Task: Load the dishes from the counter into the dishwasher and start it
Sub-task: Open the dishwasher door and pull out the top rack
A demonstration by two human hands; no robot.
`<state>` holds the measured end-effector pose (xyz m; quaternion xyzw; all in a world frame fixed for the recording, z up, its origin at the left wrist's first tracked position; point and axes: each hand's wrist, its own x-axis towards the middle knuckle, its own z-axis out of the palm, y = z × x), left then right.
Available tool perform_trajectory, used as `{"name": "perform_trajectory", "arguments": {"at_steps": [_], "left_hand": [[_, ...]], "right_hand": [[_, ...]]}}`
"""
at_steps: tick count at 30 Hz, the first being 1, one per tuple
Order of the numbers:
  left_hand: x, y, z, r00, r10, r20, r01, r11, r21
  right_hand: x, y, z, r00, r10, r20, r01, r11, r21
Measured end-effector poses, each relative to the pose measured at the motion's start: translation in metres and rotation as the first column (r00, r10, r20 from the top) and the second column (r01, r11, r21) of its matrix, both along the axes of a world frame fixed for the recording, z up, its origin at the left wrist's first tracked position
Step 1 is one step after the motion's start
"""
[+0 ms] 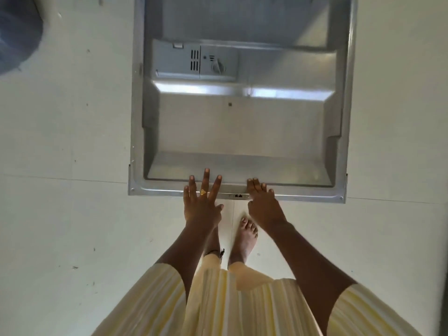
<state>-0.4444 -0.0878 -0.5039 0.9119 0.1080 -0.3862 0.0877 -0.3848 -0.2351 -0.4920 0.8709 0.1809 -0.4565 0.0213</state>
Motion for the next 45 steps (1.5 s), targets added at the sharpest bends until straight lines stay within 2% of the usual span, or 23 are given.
{"name": "perform_trajectory", "arguments": {"at_steps": [3,6,11,15,20,23,25,27,33,36,39,45], "left_hand": [[-0.005,0.004,-0.031,0.991,-0.015,-0.135,0.010,0.999,-0.037],[-0.008,0.004,-0.039,0.984,-0.010,-0.180,0.003,0.999,-0.042],[0.025,0.006,0.008,0.951,0.007,-0.309,-0.046,0.992,-0.116],[0.075,0.009,0.095,0.980,0.071,-0.184,-0.093,0.989,-0.111],[0.143,0.030,0.201,0.998,-0.033,0.046,0.035,0.999,-0.033],[0.202,0.042,0.254,0.975,-0.067,0.214,0.070,0.998,-0.008],[0.246,0.049,0.280,0.931,-0.090,0.354,0.098,0.995,-0.006],[0.289,0.055,0.303,0.895,-0.102,0.435,0.109,0.994,0.008],[0.409,0.071,0.348,0.836,-0.104,0.538,0.053,0.993,0.109],[0.456,0.077,0.361,0.823,-0.073,0.563,0.010,0.993,0.116],[0.493,0.085,0.367,0.802,-0.096,0.589,0.033,0.993,0.118],[0.516,0.101,0.352,0.839,-0.062,0.541,0.019,0.996,0.084]], "right_hand": [[0.008,-0.001,-0.033,0.995,-0.017,-0.101,0.017,1.000,-0.002],[0.007,0.002,-0.045,0.992,-0.042,-0.117,0.041,0.999,-0.007],[0.032,0.011,-0.006,0.974,-0.103,-0.201,0.092,0.994,-0.062],[0.063,0.033,0.077,0.991,-0.122,-0.057,0.122,0.993,-0.001],[0.126,0.052,0.189,0.984,-0.169,0.051,0.166,0.985,0.052],[0.177,0.061,0.242,0.963,-0.187,0.195,0.168,0.980,0.111],[0.218,0.066,0.270,0.928,-0.182,0.325,0.143,0.980,0.141],[0.263,0.072,0.296,0.890,-0.204,0.408,0.146,0.975,0.170],[0.390,0.095,0.348,0.842,-0.202,0.500,0.092,0.967,0.236],[0.435,0.102,0.362,0.816,-0.186,0.547,0.075,0.973,0.219],[0.475,0.108,0.366,0.790,-0.201,0.580,0.075,0.969,0.234],[0.502,0.121,0.348,0.868,-0.219,0.446,0.080,0.947,0.310]]}}
